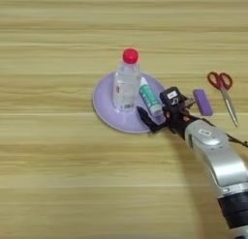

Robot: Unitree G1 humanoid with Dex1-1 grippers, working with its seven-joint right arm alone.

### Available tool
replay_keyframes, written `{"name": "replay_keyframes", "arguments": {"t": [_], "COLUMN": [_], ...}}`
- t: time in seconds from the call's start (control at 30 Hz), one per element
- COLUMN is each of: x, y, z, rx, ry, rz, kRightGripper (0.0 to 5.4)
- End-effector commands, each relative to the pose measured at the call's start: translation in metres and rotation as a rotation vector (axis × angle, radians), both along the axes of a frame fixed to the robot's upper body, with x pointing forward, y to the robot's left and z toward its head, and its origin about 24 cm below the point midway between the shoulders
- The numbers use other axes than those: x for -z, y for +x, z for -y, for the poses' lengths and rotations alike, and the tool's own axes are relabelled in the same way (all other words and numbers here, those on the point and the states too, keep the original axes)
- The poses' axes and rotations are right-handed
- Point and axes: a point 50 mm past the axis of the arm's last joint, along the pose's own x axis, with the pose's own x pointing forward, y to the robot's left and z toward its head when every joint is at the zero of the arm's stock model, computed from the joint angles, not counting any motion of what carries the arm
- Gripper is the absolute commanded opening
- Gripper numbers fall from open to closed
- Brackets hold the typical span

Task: Move the objects on the table

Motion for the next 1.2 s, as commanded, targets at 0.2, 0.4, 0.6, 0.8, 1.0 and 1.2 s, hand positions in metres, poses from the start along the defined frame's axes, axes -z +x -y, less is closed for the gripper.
{"name": "replay_keyframes", "arguments": {"t": [0.2, 0.4, 0.6, 0.8, 1.0, 1.2], "x": [-0.015, -0.013, -0.009, -0.007, -0.006, -0.004], "y": [0.013, 0.013, 0.012, 0.012, 0.013, 0.012], "z": [0.001, 0.0, -0.003, -0.002, -0.003, -0.003], "rx": [0.005, -0.003, -0.014, -0.011, -0.012, -0.023], "ry": [-0.003, 0.014, 0.027, 0.029, 0.03, 0.017], "rz": [0.063, 0.043, 0.022, 0.011, 0.0, -0.001], "kRightGripper": [5.37, 5.37, 5.37, 5.37, 5.37, 5.37]}}
